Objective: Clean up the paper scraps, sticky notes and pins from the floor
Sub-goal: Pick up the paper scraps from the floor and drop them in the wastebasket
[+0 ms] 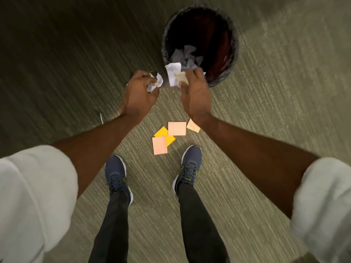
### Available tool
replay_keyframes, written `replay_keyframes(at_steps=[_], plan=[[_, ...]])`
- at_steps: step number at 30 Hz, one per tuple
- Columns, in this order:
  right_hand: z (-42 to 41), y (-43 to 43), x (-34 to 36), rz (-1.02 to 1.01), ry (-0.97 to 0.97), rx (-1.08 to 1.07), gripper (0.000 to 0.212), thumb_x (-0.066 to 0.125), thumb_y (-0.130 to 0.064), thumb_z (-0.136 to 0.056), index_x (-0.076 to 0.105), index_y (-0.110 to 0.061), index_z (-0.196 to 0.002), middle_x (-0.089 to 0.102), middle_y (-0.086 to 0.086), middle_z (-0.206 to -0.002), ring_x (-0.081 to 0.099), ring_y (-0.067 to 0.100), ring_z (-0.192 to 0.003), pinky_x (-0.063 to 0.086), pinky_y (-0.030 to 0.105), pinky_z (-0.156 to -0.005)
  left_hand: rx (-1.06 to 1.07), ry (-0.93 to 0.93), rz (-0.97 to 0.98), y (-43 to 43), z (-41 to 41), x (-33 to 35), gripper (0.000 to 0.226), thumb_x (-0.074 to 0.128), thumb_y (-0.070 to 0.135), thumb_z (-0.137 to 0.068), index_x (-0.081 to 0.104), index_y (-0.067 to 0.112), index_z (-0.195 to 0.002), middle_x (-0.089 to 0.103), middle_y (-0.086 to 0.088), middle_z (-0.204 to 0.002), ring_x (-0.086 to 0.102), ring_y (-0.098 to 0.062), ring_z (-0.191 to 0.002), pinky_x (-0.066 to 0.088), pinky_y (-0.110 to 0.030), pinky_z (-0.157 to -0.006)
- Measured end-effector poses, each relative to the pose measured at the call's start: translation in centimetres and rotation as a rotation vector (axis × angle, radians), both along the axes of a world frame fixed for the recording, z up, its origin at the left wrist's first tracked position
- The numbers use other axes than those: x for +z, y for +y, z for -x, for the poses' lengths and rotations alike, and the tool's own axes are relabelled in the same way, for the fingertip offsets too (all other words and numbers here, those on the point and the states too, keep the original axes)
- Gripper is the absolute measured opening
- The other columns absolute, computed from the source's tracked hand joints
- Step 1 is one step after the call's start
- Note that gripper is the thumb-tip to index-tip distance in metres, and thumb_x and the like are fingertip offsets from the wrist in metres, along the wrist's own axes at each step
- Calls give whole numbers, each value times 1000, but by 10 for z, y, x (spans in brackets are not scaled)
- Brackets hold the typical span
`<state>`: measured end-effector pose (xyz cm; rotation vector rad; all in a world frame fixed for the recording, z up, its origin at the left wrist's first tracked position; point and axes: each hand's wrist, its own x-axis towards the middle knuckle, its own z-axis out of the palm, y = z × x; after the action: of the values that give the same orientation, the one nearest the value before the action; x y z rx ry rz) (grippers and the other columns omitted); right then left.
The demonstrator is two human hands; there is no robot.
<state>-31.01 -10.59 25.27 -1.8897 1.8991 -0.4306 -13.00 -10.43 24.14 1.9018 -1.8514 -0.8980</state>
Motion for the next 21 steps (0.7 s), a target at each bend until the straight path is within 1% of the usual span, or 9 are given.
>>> replay_keyframes(at_steps=[6, 9, 10, 13, 15, 16, 17, 19, 21], plan=[[48, -39, 28, 44, 2, -85, 29, 55, -11, -91, 58, -8, -119, 49, 14, -120, 59, 33, -92, 50, 38, -75, -17, 25, 49, -52, 53, 37, 29, 76, 21, -83, 74, 10, -109, 62, -11, -116, 62, -22, -105, 43, -20, -92], [63, -51, 36, 68, -44, -85, 32, 51, -8, -87, 63, -9, -116, 52, 15, -120, 60, 30, -93, 51, 36, -78, 18, 78, 55, -74, 76, 46, 24, 76, 15, -81, 76, 13, -104, 61, -8, -116, 61, -15, -102, 37, 0, -83], [67, -55, 38, 74, -66, -90, 31, 51, -8, -87, 65, -10, -114, 53, 15, -120, 61, 30, -94, 51, 36, -79, 39, 99, 56, -81, 83, 49, 22, 76, 15, -80, 77, 13, -102, 62, -8, -115, 61, -13, -101, 38, -1, -83], [79, -69, 38, 54, -92, -109, 31, 51, -2, -87, 68, -11, -112, 54, 14, -125, 62, 27, -101, 51, 35, -85, 64, 115, 74, -99, 100, 55, 23, 81, 24, -78, 77, 14, -98, 66, -3, -111, 59, -6, -97, 45, -12, -85], [85, -75, 38, 46, -99, -102, 42, 50, 4, -81, 67, -11, -116, 52, 15, -132, 60, 26, -112, 50, 32, -93, 39, 128, 89, -110, 108, 54, 31, 84, 32, -73, 78, 15, -98, 67, -1, -111, 55, -1, -96, 40, -7, -82], [88, -77, 38, 34, -112, -97, 48, 48, 7, -78, 67, -10, -118, 50, 16, -136, 58, 26, -118, 48, 27, -96, 22, 126, 87, -114, 110, 54, 32, 85, 33, -72, 78, 16, -99, 67, 0, -110, 53, 0, -97, 37, -4, -80], [90, -79, 39, 17, -128, -94, 51, 48, 10, -77, 66, -8, -121, 48, 18, -140, 55, 27, -123, 45, 17, -96, 7, 115, 90, -117, 111, 54, 32, 85, 33, -72, 78, 18, -100, 66, 1, -111, 52, 1, -99, 35, -2, -81], [93, -82, 42, -6, -163, -90, 52, 46, 14, -78, 65, -5, -122, 44, 18, -144, 49, 26, -130, 32, -4, -90, -12, 104, 94, -120, 113, 52, 31, 84, 32, -73, 78, 22, -101, 60, 1, -116, 53, -3, -107, 40, -8, -88], [95, -84, 42, 7, -149, -84, 50, 45, 11, -79, 65, -6, -122, 45, 16, -144, 47, 24, -132, 31, -2, -94, -16, 131, 79, -120, 115, 50, 30, 84, 29, -74, 76, 22, -103, 54, -3, -124, 55, -11, -115, 48, -15, -92]])
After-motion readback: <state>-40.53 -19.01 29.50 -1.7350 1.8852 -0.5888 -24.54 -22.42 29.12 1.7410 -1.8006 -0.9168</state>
